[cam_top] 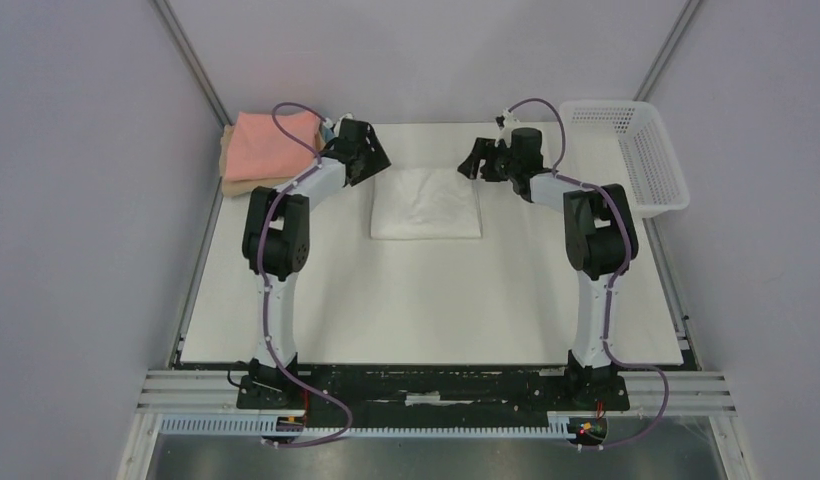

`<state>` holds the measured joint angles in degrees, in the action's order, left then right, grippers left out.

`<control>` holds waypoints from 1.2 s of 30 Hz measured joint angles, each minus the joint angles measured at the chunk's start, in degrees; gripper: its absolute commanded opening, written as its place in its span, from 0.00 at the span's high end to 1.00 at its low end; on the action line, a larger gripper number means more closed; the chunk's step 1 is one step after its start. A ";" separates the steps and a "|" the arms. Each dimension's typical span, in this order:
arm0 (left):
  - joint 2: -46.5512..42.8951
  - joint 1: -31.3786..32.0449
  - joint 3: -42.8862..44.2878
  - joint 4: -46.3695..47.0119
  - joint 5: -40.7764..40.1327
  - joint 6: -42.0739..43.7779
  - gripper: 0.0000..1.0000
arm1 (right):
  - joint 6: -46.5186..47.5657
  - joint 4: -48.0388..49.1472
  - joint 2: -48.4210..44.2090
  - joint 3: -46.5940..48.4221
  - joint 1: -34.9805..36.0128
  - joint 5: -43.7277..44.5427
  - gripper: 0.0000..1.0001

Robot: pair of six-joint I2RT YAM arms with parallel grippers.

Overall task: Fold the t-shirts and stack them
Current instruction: Fold the long partially folded tshirt into a neat square, then put the neatly folded tshirt into the corner of the board with the left arm

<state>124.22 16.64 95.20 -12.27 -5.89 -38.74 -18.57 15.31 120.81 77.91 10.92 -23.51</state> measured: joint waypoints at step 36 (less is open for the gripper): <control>0.83 2.58 -2.71 -11.45 13.62 3.82 0.78 | -9.99 22.36 -20.20 -31.80 1.68 -9.79 0.02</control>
<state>125.05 19.22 92.49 -23.73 7.73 -34.92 -28.56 37.67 100.62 46.11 12.60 -33.30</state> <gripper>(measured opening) 0.416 0.979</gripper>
